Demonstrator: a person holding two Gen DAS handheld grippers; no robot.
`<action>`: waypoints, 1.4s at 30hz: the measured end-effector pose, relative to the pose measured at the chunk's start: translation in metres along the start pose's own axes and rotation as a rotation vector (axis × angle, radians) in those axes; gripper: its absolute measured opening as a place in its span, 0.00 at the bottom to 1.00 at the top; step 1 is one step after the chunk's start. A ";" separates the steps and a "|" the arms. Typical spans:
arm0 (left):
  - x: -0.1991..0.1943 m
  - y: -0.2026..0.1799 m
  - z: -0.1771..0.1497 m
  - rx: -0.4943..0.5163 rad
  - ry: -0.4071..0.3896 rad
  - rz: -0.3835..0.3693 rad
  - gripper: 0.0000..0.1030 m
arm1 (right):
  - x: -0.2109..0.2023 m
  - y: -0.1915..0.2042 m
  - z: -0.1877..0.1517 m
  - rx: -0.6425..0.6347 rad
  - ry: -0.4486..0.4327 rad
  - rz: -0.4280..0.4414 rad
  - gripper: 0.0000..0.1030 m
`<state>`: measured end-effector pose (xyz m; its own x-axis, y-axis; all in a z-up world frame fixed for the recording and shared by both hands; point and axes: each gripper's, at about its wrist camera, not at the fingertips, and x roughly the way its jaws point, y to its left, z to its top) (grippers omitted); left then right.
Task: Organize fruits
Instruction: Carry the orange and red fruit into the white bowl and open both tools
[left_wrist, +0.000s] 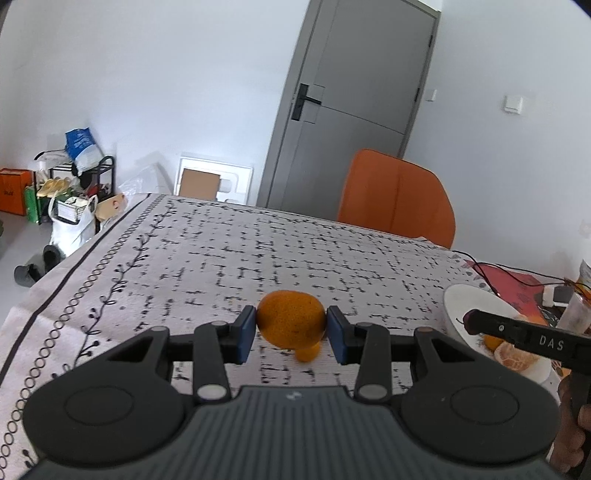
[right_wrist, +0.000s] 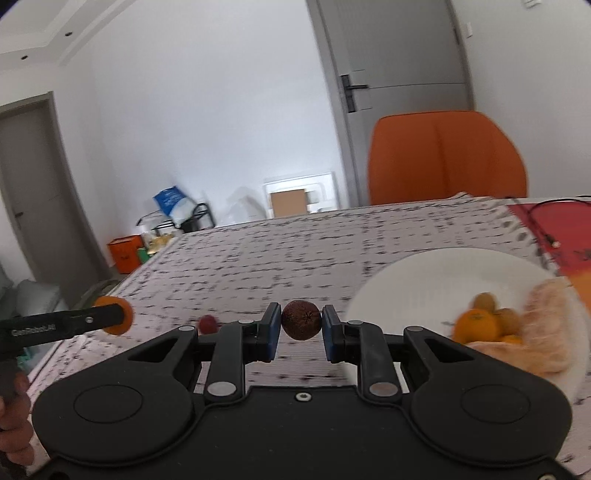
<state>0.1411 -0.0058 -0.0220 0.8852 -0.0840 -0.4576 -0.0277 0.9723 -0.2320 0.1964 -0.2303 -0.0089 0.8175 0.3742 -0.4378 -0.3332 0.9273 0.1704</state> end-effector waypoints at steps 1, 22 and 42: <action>0.001 -0.003 0.000 0.004 0.003 -0.005 0.39 | -0.001 -0.004 0.001 0.010 -0.003 -0.004 0.21; 0.023 -0.058 0.005 0.097 0.017 -0.131 0.39 | -0.023 -0.050 -0.002 0.067 -0.027 -0.134 0.28; 0.052 -0.148 0.001 0.205 0.046 -0.272 0.39 | -0.064 -0.094 -0.019 0.130 -0.055 -0.176 0.37</action>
<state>0.1920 -0.1534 -0.0105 0.8252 -0.3512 -0.4424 0.3042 0.9362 -0.1759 0.1667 -0.3417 -0.0133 0.8832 0.2033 -0.4227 -0.1231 0.9701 0.2093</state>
